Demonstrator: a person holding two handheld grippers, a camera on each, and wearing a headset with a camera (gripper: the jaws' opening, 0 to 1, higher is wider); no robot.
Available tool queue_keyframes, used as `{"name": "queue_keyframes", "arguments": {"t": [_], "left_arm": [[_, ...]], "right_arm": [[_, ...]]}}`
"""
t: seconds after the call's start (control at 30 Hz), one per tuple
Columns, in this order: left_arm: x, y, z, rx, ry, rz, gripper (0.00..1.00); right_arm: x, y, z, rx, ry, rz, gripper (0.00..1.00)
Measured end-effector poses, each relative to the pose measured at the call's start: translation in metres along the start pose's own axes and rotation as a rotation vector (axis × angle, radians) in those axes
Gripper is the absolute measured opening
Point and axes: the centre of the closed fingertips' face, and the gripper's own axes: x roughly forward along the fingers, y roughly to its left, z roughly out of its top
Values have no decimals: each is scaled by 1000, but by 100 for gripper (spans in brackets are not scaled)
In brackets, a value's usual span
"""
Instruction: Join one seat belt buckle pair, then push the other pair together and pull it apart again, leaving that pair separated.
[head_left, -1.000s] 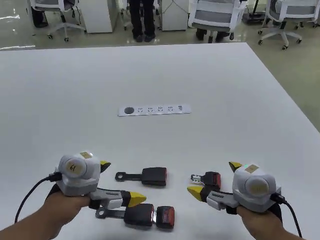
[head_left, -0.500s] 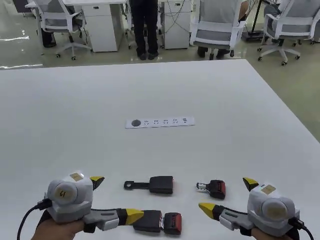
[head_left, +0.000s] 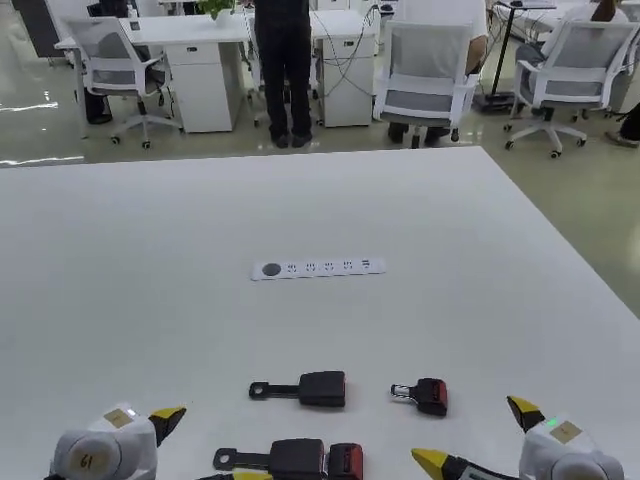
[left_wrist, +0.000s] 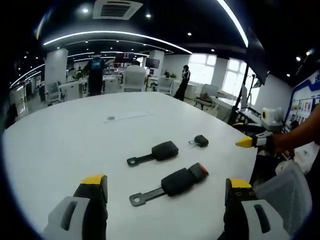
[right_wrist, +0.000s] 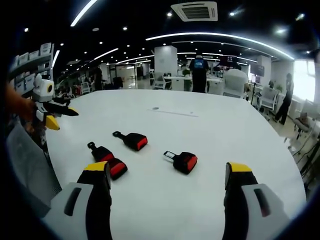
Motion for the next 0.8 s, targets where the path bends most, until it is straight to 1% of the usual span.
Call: {"name": "queue_keyframes", "arguments": {"t": [0.07, 0.17, 0.2, 0.23, 0.33, 0.4, 0.5, 0.63, 0.73, 0.8], "left_arm": [[-2, -3, -2, 2, -1, 1, 100], [-7, -5, -7, 2, 8, 2, 100], [-8, -5, -8, 0, 10, 5, 100], [-9, -7, -8, -6, 11, 10, 100], [-13, -8, -9, -12, -2, 14, 100], [-15, -8, -10, -13, -2, 16, 100], [-17, -5, -11, -4, 1, 17, 100], [-19, -3, -9, -5, -9, 20, 100], [-20, 0, -8, 7, -11, 23, 100], [-19, -1, -7, 7, -13, 17, 100]], "right_arm": [[-4, 1, -4, 7, 1, -3, 95], [-9, 2, -10, -5, 12, -4, 95], [-12, 5, -11, -3, 12, -3, 95], [-14, 6, -12, -1, 11, -4, 95], [-18, 5, -15, 4, 12, -12, 96], [-19, 5, -19, -4, 21, -13, 96], [-21, 6, -20, 6, 25, -19, 96], [-21, 6, -24, -7, 36, -21, 96], [-20, 7, -25, 4, 34, -23, 96], [-20, 7, -25, 1, 33, -25, 97]]}}
